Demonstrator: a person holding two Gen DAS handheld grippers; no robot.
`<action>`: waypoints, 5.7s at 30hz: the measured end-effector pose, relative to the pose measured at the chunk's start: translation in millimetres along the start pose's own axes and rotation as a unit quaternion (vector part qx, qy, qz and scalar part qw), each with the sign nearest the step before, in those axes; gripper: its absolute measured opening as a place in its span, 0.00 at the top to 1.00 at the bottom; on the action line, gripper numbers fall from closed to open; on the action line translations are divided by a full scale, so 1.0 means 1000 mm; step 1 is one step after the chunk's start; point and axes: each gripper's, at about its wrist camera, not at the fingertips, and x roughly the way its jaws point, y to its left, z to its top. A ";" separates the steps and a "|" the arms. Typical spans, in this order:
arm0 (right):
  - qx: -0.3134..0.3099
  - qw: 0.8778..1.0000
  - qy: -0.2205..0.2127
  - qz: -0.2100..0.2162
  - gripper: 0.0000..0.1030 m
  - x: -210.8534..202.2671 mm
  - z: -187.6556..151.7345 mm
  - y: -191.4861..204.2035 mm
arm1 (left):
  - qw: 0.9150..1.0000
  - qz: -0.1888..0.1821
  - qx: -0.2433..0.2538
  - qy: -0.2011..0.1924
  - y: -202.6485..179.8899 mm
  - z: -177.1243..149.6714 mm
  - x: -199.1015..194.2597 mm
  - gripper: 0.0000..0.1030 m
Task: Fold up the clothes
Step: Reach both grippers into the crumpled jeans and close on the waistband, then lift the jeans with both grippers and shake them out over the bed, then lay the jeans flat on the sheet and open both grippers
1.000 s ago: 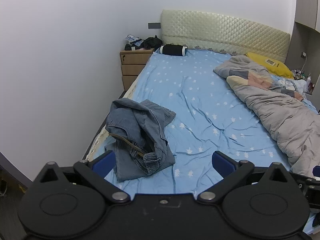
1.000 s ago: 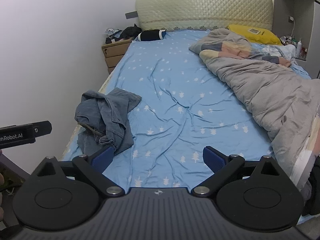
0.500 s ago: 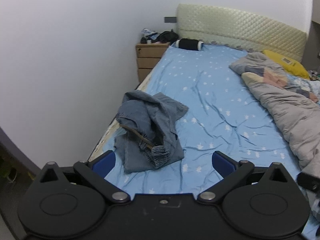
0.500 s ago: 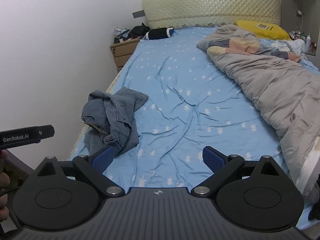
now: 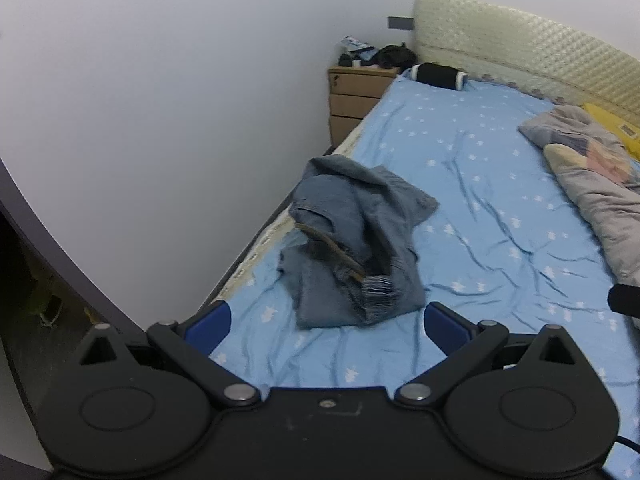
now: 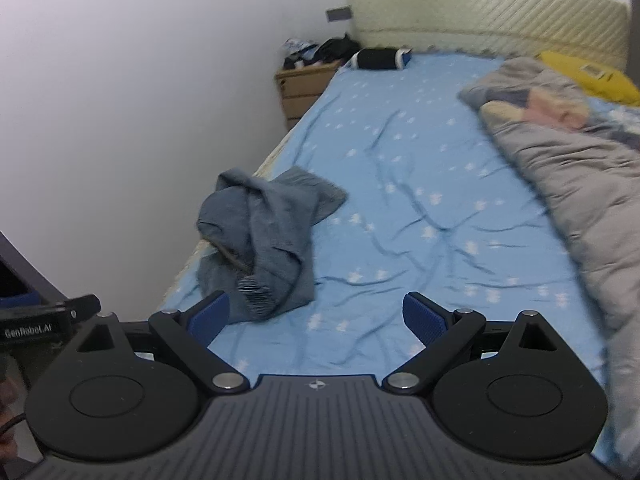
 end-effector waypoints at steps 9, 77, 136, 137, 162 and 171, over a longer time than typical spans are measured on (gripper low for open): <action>0.012 0.999 0.051 0.013 0.11 0.101 0.010 0.049 | 0.999 -0.043 -0.006 0.009 0.062 0.046 0.099 0.00; 0.211 0.969 0.124 0.015 0.73 0.243 0.131 -0.035 | 0.940 -0.295 -0.143 0.093 0.077 0.036 0.409 0.77; -0.191 0.962 0.188 0.047 0.78 0.275 0.102 -0.435 | 0.936 -0.297 -0.101 0.159 -0.467 -0.164 0.207 0.85; -0.190 0.964 0.182 0.044 0.77 0.278 0.098 -0.438 | 0.934 -0.299 -0.106 0.163 -0.464 -0.168 0.208 0.84; -0.113 0.984 0.136 0.013 0.56 0.074 0.030 -0.317 | 0.941 -0.300 -0.031 0.152 -0.284 -0.105 0.111 0.53; -0.064 0.990 0.124 0.017 0.58 0.036 -0.002 -0.222 | 0.950 -0.287 -0.007 0.125 -0.202 -0.041 0.110 0.52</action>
